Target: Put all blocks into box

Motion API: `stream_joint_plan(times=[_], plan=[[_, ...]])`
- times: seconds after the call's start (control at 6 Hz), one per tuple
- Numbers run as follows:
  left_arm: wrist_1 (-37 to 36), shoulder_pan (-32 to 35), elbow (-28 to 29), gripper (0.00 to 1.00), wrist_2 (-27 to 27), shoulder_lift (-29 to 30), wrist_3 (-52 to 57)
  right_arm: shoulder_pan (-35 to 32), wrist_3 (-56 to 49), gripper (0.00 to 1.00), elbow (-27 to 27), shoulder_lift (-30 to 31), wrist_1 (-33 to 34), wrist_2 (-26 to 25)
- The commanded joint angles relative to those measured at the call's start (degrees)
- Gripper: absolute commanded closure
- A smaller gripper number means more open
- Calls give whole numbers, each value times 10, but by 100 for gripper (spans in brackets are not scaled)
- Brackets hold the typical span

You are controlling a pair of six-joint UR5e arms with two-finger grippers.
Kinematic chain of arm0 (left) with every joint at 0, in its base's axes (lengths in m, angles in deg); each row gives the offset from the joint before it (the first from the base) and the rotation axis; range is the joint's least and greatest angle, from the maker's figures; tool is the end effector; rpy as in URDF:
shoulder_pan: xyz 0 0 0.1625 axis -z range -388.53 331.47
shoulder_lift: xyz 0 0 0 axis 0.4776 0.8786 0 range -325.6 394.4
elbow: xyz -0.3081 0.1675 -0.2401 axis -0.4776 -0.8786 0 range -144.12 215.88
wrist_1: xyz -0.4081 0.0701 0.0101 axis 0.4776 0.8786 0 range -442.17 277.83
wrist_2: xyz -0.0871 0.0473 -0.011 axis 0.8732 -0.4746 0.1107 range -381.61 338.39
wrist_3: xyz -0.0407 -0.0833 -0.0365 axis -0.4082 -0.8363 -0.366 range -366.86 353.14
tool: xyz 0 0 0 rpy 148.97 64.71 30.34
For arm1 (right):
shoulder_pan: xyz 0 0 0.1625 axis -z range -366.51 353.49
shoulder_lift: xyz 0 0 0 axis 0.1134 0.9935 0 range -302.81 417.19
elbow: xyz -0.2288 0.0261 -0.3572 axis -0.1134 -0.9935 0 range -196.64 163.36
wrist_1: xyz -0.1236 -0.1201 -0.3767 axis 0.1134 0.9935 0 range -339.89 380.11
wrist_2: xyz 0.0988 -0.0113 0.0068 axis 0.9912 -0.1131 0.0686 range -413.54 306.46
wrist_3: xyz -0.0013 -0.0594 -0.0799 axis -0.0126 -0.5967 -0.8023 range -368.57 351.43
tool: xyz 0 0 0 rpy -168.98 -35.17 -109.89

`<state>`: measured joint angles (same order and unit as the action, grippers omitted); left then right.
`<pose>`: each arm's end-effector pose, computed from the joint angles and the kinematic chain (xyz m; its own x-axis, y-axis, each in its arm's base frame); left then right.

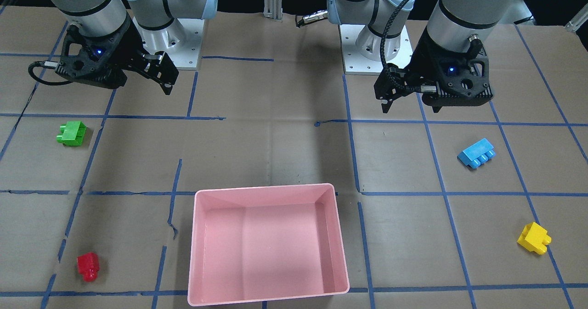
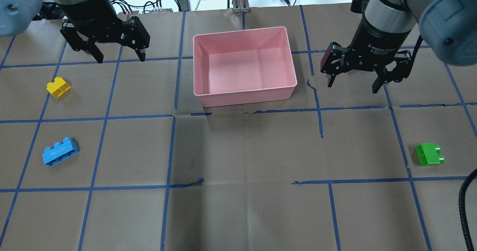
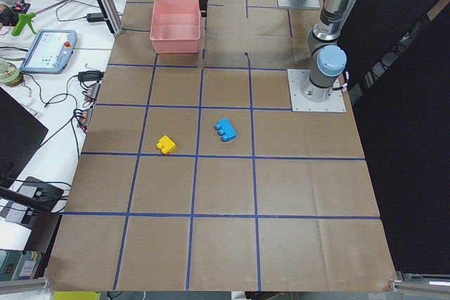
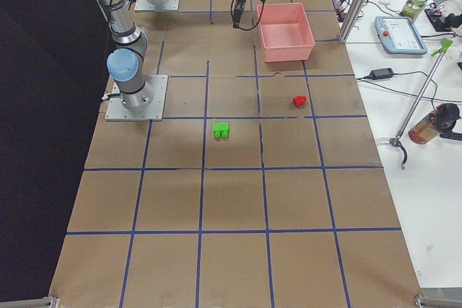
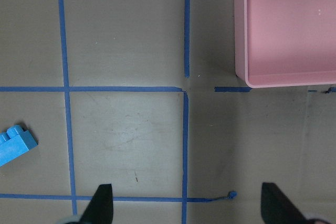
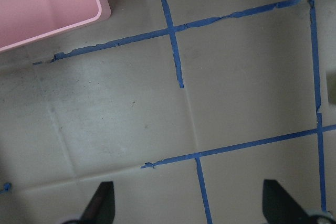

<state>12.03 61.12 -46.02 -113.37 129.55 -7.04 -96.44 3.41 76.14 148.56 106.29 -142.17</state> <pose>-0.1271 -0.5282 0.5042 -0.9995 -0.0086 -0.0307 -0.0092 0.9997 0.0215 0.1352 -0.4722 0.4695 -0.9776 0.2103 -0.0044 0.2090 0.9734 0.0940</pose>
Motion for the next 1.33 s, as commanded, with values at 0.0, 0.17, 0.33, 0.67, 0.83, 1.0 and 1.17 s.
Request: stream_joint_plan(times=[0.0, 0.17, 0.33, 0.67, 0.83, 1.0, 1.17], plan=[[0, 0, -2, 1, 0, -1, 0, 2, 0, 0, -41, -3, -23, 0], [-3, 0, -2, 1, 0, 4, 0, 5, 1, 0, -54, -5, -39, 0], [-6, -1, -2, 1, 3, 6, 1, 5, 1, 0, -66, -12, -43, 0], [-8, -1, -1, 1, 1, 9, 1, 5, 1, 0, -66, -17, -44, 6], [-8, -1, -1, 1, 1, 9, 1, 5, 0, 0, -63, -16, -41, 10], [-8, -1, 9, 1, 6, 12, 0, 10, -6, 0, -59, -17, -44, 1], [-8, -1, 9, 1, 6, 14, 1, 26, -20, 0, -59, -17, -44, 0]])
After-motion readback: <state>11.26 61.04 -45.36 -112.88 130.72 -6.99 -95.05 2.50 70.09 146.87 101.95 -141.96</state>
